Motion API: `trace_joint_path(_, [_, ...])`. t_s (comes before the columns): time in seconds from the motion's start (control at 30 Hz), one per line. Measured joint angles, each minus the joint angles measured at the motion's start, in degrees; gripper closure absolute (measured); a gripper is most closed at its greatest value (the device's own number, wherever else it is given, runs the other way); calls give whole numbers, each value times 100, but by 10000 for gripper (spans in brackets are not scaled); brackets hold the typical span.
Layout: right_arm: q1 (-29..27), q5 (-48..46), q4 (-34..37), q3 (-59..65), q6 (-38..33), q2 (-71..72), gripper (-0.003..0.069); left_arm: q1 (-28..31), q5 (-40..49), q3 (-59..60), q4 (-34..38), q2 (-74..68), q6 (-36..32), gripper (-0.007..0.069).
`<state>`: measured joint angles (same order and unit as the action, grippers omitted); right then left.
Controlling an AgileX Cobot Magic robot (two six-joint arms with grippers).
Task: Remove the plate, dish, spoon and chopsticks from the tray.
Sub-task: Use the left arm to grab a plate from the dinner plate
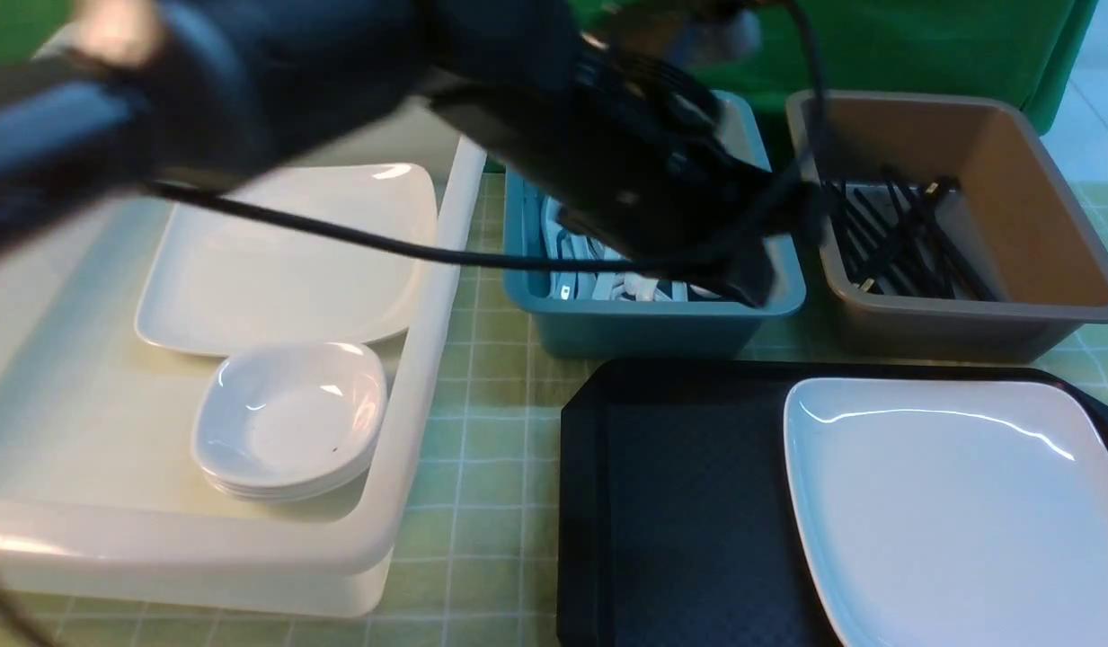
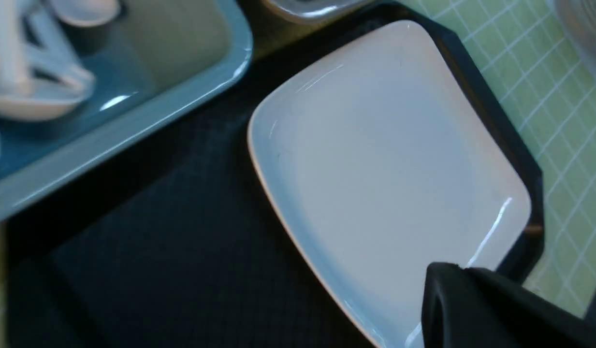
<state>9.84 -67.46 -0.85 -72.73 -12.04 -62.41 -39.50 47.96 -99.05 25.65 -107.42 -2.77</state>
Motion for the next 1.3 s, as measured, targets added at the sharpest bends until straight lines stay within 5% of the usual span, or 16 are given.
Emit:
trace_joint_path(0.17, [-470,203,-5,804,40,631,650,-297,-180,-738,-320,-1177,0,478])
trace_joint_path(0.37, [-520,353,34,1175,51,1127,650,-358,-437,-1477,-463,-2425,80,205])
trace_joint_path(0.57, [-520,402,85,1175,57,1225,650,-358,-984,-1593,-445,-2920,106,134])
trace_joint_path(0.77, [-520,558,85,1175,57,1225,650,-386,-1446,-1600,-380,-3061,-152,165])
trace_joint_path(1.03, [-520,732,145,1175,51,1225,650,-379,-1497,-1659,-276,-3144,-181,499])
trace_joint_path(1.3, [-520,785,153,1175,46,1225,650,-397,-617,-1663,-804,-2479,14,559])
